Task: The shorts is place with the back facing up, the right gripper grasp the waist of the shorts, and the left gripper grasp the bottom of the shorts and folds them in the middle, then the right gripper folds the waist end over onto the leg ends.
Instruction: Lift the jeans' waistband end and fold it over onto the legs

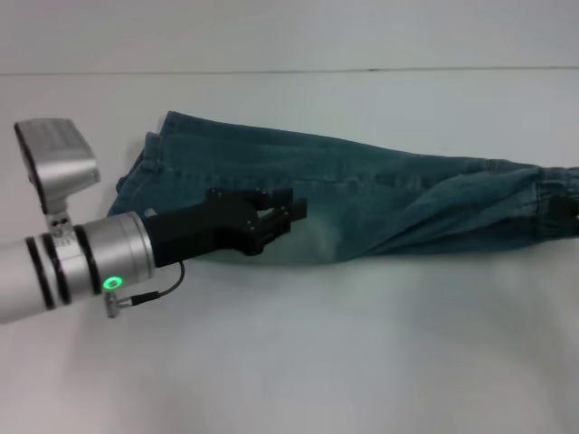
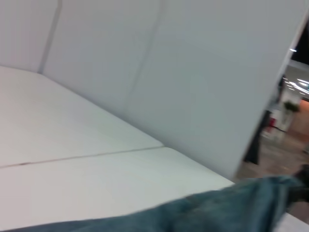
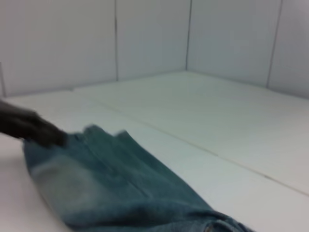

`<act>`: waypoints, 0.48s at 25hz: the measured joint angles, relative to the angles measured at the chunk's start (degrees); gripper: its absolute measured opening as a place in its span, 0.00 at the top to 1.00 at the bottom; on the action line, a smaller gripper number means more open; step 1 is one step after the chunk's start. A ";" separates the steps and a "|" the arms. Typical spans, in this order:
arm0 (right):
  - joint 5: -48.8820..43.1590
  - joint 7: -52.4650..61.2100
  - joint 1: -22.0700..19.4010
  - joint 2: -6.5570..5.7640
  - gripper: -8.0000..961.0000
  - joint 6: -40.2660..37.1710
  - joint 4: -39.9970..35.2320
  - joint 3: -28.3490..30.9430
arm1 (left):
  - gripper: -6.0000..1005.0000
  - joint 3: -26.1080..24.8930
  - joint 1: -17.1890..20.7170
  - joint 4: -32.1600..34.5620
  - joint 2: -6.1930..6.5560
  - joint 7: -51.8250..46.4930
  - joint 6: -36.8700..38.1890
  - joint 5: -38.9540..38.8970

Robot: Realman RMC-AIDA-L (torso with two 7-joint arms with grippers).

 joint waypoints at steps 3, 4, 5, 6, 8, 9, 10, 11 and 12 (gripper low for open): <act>0.43 2.27 0.07 -0.09 0.93 -1.99 -2.17 -0.11 | 0.66 -0.04 -1.86 -6.10 -0.10 5.75 -4.03 -3.58; 0.44 2.99 0.13 -0.05 0.93 -2.28 -3.07 -0.25 | 0.70 -0.22 -2.77 -8.67 -0.10 8.13 -5.48 -4.87; 0.48 3.67 0.20 0.03 0.93 -2.66 -3.87 -0.49 | 0.73 -0.31 -3.35 -10.19 -0.10 9.56 -6.45 -5.67; 0.57 4.26 0.29 0.06 0.93 -3.12 -4.46 -0.67 | 0.77 -0.46 -4.27 -12.27 -0.11 11.49 -7.92 -6.69; 0.95 5.19 0.56 -0.03 0.93 -4.45 -4.98 -0.85 | 0.83 -0.58 -6.01 -16.31 -0.11 15.15 -10.36 -8.50; 1.18 5.49 0.65 -0.08 0.93 -5.00 -5.18 -0.87 | 0.87 -0.63 -6.61 -17.53 -0.12 16.54 -10.92 -9.17; 1.46 5.96 0.70 -0.09 0.93 -5.63 -5.81 -0.87 | 0.88 -0.79 -7.35 -19.23 -0.11 18.20 -11.46 -10.04; 1.58 6.42 0.75 -0.07 0.93 -6.14 -6.36 -0.90 | 0.90 -1.06 -8.06 -20.98 -0.12 20.04 -11.86 -11.03; 1.73 7.01 0.84 -0.03 0.93 -6.74 -7.03 -0.96 | 0.92 -1.56 -8.50 -22.09 -0.11 21.35 -11.93 -11.59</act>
